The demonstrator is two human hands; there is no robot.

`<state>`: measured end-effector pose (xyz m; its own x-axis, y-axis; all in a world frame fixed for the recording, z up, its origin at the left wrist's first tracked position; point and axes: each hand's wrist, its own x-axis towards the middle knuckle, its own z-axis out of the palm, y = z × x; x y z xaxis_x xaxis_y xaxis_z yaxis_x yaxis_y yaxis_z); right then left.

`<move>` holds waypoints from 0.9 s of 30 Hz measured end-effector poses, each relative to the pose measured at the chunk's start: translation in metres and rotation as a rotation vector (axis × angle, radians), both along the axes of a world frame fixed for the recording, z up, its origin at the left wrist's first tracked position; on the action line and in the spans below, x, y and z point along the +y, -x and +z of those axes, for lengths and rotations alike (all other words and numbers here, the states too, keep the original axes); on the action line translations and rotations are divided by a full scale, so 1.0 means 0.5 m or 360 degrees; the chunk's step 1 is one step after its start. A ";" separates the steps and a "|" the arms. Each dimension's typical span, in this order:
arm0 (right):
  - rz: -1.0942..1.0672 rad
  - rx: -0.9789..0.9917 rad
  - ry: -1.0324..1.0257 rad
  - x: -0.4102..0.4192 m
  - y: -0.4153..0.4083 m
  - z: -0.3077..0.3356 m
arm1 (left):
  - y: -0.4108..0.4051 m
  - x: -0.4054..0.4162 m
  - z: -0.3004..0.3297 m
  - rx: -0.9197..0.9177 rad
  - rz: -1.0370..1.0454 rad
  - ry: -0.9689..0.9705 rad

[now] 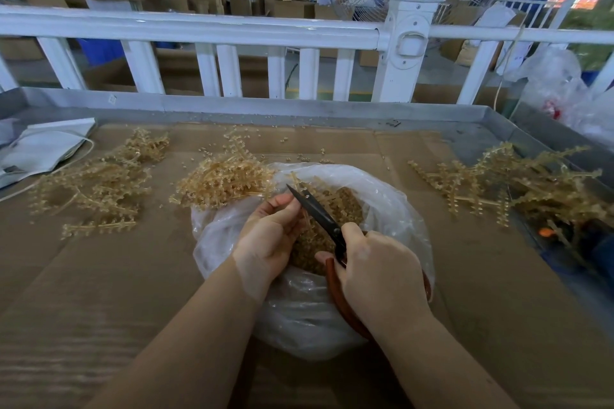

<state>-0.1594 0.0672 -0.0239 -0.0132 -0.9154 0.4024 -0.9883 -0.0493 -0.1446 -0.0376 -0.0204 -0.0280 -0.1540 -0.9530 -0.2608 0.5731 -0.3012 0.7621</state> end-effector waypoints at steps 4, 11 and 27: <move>0.0018 -0.0081 -0.0030 -0.002 0.002 0.000 | 0.000 0.000 -0.002 -0.0005 -0.0051 0.0051; 0.0056 -0.0315 -0.0161 -0.003 -0.005 0.001 | -0.002 0.003 -0.001 -0.0082 -0.0101 0.0128; 0.0112 -0.0305 -0.0213 -0.002 0.003 0.004 | -0.004 -0.002 -0.001 -0.0012 -0.0082 0.0032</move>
<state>-0.1609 0.0661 -0.0217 -0.0117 -0.9617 0.2739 -0.9370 -0.0851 -0.3389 -0.0355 -0.0216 -0.0283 -0.2012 -0.9489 -0.2430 0.5512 -0.3147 0.7728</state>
